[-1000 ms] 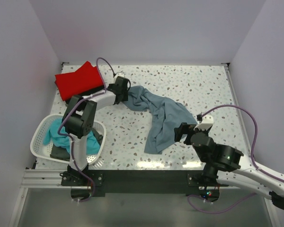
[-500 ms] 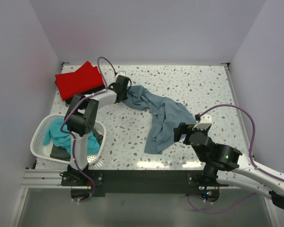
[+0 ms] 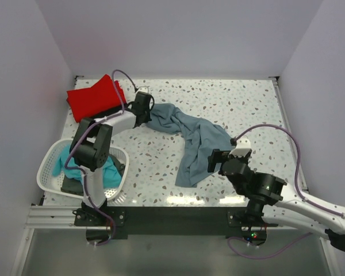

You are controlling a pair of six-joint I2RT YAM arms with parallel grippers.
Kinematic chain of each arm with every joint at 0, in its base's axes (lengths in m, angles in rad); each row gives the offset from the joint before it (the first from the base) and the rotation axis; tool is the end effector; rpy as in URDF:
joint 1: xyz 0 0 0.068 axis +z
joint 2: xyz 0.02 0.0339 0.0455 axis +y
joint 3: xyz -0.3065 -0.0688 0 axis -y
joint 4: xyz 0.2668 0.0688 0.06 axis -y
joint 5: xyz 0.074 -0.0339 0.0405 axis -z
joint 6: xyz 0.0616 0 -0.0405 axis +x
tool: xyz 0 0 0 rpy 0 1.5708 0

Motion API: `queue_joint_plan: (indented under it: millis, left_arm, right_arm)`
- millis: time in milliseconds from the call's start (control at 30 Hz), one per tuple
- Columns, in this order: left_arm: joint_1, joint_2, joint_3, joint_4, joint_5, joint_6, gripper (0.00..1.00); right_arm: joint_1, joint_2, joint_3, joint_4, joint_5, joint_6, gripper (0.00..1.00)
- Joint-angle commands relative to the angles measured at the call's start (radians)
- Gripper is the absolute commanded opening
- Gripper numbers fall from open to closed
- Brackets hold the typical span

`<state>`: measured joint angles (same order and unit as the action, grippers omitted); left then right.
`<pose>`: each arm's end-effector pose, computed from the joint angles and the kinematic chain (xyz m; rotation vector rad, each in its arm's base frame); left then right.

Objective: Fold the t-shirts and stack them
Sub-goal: Flatten the tshirt out

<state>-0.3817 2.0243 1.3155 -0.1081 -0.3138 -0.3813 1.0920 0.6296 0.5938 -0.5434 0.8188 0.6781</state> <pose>0.4587 -0.1636 0.1642 -0.1456 2.3325 -0.0013 0.1036 0.1019 0.2808 0.0463 1.9635 0.2750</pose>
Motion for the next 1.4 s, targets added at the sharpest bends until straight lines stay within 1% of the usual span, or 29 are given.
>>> queue_joint_plan:
  millis: [0, 100, 167, 233, 300, 367, 467, 533, 633, 733, 900, 1033, 1200, 1367]
  left_arm:
    - [0.012, -0.182, -0.044, 0.053, -0.010, 0.013, 0.00]
    - [0.012, -0.304, -0.111, 0.070, -0.028, 0.010, 0.00]
    - [0.013, -0.398, -0.171, 0.088, -0.060, 0.013, 0.00]
    - [0.012, -0.458, -0.240, 0.093, -0.102, 0.018, 0.00]
    - [0.012, -0.539, -0.284, 0.131, -0.140, 0.028, 0.00]
    - [0.012, -0.614, -0.360, 0.156, -0.203, 0.030, 0.00]
    - [0.014, -0.683, -0.438, 0.189, -0.232, 0.036, 0.00]
    - [0.014, -0.702, -0.464, 0.183, -0.248, 0.036, 0.00]
    - [0.014, -0.720, -0.476, 0.179, -0.269, 0.044, 0.00]
    - [0.014, -0.720, -0.481, 0.183, -0.266, 0.047, 0.00]
    - [0.014, -0.705, -0.480, 0.189, -0.251, 0.051, 0.00]
    - [0.014, -0.696, -0.478, 0.191, -0.242, 0.055, 0.00]
    - [0.014, -0.696, -0.479, 0.199, -0.242, 0.062, 0.00]
    - [0.015, -0.682, -0.479, 0.200, -0.242, 0.068, 0.00]
  right_arm:
    - [0.002, 0.036, 0.008, 0.059, 0.016, 0.009, 0.96]
    - [0.002, 0.087, 0.009, 0.076, 0.016, 0.021, 0.97]
    - [0.000, 0.131, 0.015, 0.074, 0.025, 0.034, 0.98]
    - [0.000, 0.159, 0.021, 0.069, 0.046, 0.046, 0.99]
    - [-0.009, 0.208, 0.023, 0.077, 0.051, 0.057, 0.99]
    - [-0.047, 0.240, 0.020, 0.103, 0.043, 0.054, 0.99]
    - [-0.145, 0.314, 0.015, 0.150, -0.033, 0.022, 0.99]
    - [-0.217, 0.373, 0.012, 0.171, -0.061, 0.002, 0.99]
    - [-0.273, 0.427, 0.017, 0.181, -0.096, -0.011, 0.98]
    - [-0.375, 0.449, 0.015, 0.233, -0.159, -0.044, 0.95]
    - [-0.486, 0.515, 0.049, 0.315, -0.249, -0.097, 0.87]
    - [-0.593, 0.610, 0.069, 0.402, -0.360, -0.126, 0.76]
    - [-0.653, 0.746, 0.116, 0.473, -0.414, -0.150, 0.70]
    - [-0.736, 0.817, 0.121, 0.569, -0.507, -0.156, 0.67]
